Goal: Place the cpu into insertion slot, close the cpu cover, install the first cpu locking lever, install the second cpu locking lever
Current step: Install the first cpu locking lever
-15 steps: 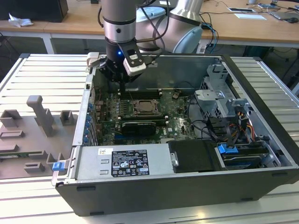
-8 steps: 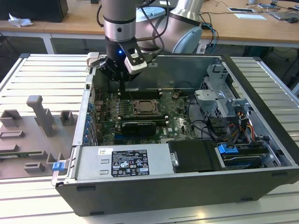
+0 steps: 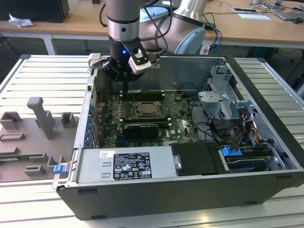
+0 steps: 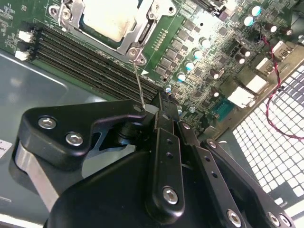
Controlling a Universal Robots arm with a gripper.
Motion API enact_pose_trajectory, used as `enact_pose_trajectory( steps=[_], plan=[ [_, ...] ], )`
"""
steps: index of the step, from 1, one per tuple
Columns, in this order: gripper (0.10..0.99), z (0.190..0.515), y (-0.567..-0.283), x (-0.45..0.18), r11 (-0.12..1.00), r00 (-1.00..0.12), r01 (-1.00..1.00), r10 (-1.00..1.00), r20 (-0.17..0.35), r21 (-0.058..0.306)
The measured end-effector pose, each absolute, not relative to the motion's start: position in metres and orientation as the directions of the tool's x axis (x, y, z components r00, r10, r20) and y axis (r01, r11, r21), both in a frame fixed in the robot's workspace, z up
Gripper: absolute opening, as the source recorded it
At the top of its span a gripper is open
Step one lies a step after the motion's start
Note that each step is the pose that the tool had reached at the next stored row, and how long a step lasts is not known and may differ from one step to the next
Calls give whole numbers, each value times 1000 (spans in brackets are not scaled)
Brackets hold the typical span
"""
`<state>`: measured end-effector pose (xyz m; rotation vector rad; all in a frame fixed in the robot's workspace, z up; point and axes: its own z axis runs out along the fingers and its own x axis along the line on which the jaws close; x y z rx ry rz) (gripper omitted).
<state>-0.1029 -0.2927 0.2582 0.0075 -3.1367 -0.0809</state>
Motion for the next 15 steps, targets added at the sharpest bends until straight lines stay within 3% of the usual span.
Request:
enact_pose_trajectory(
  steps=[15],
  plan=[
    [106, 257, -293, -69, 999, -1000, -5, -5, 4, 52]
  ],
)
